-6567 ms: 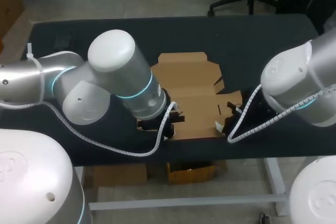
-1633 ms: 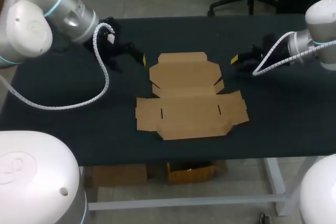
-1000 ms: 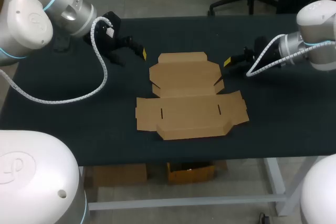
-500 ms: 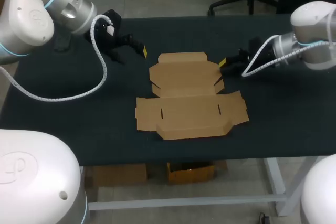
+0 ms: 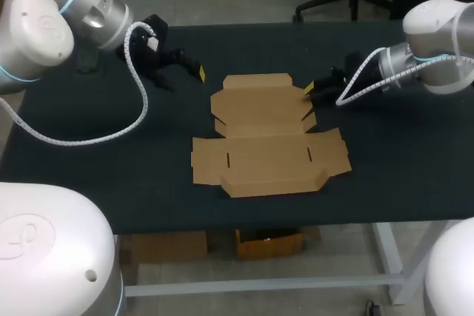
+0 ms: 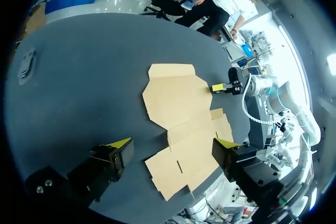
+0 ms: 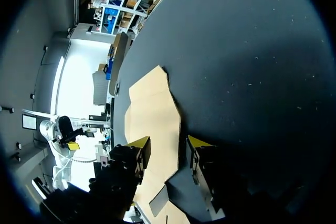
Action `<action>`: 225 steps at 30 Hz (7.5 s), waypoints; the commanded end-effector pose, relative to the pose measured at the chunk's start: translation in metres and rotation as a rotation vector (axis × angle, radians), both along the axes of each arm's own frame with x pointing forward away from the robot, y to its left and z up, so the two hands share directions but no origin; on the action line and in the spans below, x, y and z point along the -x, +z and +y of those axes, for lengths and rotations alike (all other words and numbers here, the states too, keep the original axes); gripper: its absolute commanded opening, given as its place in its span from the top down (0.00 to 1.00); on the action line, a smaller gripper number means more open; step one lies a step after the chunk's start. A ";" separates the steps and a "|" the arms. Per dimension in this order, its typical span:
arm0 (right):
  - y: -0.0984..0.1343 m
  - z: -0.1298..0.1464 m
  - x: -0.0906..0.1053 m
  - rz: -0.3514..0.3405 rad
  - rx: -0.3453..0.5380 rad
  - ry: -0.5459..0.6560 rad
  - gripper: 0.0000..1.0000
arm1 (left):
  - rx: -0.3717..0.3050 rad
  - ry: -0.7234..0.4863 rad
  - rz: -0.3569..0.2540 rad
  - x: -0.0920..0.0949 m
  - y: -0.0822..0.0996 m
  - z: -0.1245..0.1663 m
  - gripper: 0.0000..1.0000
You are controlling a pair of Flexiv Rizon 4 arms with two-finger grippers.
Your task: Assemble the packaging by folding the flat box into shape, placing the metal phone stand inside, and closing the box properly
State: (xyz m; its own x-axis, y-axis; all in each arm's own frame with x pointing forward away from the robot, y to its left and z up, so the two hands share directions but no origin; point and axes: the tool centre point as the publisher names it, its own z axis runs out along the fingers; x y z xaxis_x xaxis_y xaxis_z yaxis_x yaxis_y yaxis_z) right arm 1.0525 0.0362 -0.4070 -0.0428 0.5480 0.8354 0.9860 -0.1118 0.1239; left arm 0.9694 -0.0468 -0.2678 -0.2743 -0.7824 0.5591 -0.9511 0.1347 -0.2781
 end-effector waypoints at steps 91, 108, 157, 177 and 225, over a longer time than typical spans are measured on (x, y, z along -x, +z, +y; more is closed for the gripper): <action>0.064 0.024 0.017 -0.330 -0.241 0.055 1.00 | 0.165 -0.067 -0.110 -0.014 0.001 0.002 0.00; 0.095 0.020 0.030 -0.516 -0.302 0.052 1.00 | 0.294 -0.032 -0.317 -0.024 -0.005 0.008 0.00; 0.120 0.035 0.020 -0.715 -0.408 0.102 1.00 | 0.548 -0.366 -0.550 -0.061 0.000 -0.058 0.00; 0.129 0.042 0.017 -0.748 -0.425 0.122 1.00 | 0.599 -0.427 -0.574 -0.061 0.002 -0.088 0.32; 0.137 0.049 0.013 -0.782 -0.445 0.139 1.00 | 0.644 -0.462 -0.592 -0.057 0.007 -0.107 0.95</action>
